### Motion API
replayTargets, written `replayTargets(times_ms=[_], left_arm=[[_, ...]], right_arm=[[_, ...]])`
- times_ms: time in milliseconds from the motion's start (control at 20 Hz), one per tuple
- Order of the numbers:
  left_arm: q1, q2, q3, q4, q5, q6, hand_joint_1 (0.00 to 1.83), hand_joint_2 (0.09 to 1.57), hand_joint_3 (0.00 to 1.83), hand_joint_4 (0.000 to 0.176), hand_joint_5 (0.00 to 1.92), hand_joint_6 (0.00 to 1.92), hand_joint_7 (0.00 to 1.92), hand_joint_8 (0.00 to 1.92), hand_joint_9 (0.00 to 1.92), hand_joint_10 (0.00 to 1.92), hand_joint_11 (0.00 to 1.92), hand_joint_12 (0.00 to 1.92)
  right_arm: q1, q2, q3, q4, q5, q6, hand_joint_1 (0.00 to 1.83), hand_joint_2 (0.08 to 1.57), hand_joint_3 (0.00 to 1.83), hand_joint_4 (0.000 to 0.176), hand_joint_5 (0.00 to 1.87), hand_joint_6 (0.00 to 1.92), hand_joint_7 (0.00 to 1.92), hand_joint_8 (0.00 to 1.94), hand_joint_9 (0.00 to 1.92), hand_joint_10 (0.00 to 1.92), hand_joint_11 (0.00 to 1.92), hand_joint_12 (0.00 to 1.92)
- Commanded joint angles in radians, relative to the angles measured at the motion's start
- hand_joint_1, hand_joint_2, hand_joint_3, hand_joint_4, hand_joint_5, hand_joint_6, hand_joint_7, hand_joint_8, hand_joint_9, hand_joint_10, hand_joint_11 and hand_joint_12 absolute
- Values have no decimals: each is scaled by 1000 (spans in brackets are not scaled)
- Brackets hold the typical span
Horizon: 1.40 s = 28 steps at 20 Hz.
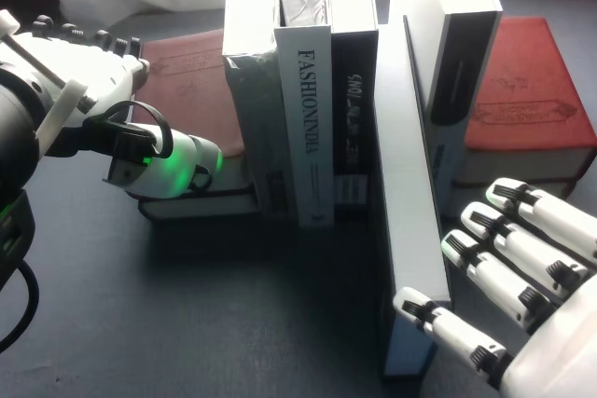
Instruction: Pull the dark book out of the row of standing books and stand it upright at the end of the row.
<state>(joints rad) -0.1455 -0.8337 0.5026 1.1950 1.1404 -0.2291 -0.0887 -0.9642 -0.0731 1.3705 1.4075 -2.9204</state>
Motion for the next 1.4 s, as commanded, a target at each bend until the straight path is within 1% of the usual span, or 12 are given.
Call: replayTargets(times_ms=[0, 150, 200, 400, 500, 600, 800, 900, 1000, 1150, 1200, 1350], left_arm=[[-10, 7, 1, 90, 14, 4, 0, 1183, 2, 0, 53, 1, 53, 2, 31, 2, 0, 44], [-11, 7, 1, 88, 14, 3, 0, 1182, 1, 0, 70, 6, 65, 5, 43, 6, 17, 56], [-11, 7, 1, 88, 14, 3, 0, 1182, 1, 0, 60, 1, 60, 3, 37, 3, 4, 52], [-11, 7, 1, 87, 14, 6, 0, 1172, 0, 0, 64, 2, 61, 2, 36, 3, 5, 53], [-11, 7, 1, 87, 15, 5, 0, 1173, 0, 0, 66, 2, 66, 3, 40, 4, 7, 57], [-12, 7, 1, 87, 15, 4, 0, 1177, 0, 0, 58, 0, 55, 0, 33, 0, 1, 59], [-10, 7, 1, 89, 15, 15, 0, 1180, 1, 0, 58, 1, 46, 1, 24, 1, 1, 50], [-10, 7, 1, 90, 15, 16, 0, 1175, 0, 0, 48, 0, 52, 4, 26, 3, 4, 51], [-11, 7, 1, 89, 15, 13, 0, 1174, 0, 0, 55, 3, 61, 5, 42, 7, 16, 62], [-11, 7, 1, 89, 15, 13, 0, 1176, 0, 0, 64, 5, 56, 4, 36, 5, 17, 70], [-11, 7, 1, 89, 15, 13, 0, 1176, 0, 0, 79, 9, 73, 10, 50, 9, 25, 78], [-11, 7, 1, 90, 15, 13, 0, 1179, 1, 0, 79, 9, 87, 11, 67, 12, 31, 92]], right_arm=[[22, 6, -11, -101, 26, 0, 0, 1257, 0, 0, 195, 4, 195, 5, 148, 3, 0, 325], [76, 7, -11, -102, 28, 6, 0, 1251, 0, 0, 157, 0, 160, 0, 111, 0, 0, 215], [82, 8, -11, -108, 29, 7, 0, 1251, 0, 0, 169, 3, 171, 3, 127, 4, 0, 257], [80, 17, -2, -257, 41, 44, 0, 1251, 0, 0, 182, 3, 187, 4, 149, 6, 0, 308], [81, 20, 14, -310, 36, 86, 0, 1256, 1, 0, 219, 8, 223, 8, 182, 10, 0, 391], [83, 26, 44, -371, 8, 148, 0, 1254, 0, 0, 216, 1, 212, 4, 165, 3, 0, 335], [81, 49, 127, -380, -108, 240, 0, 1248, 0, 0, 200, 1, 194, 1, 149, 0, 0, 295], [111, 100, 158, -380, -210, 328, 0, 1244, 0, 0, 182, 0, 175, 0, 134, 0, 0, 269], [130, 131, 170, -381, -255, 376, 0, 1246, 0, 0, 182, 1, 188, 4, 150, 5, 0, 309], [133, 134, 180, -387, -259, 379, 0, 1243, 0, 0, 183, 2, 187, 2, 150, 3, 0, 313], [134, 142, 184, -387, -273, 381, 0, 1246, 0, 0, 220, 7, 224, 8, 181, 9, 0, 382], [134, 175, 196, -385, -343, 399, 0, 1252, 1, 0, 194, 1, 200, 4, 171, 2, 0, 346]])
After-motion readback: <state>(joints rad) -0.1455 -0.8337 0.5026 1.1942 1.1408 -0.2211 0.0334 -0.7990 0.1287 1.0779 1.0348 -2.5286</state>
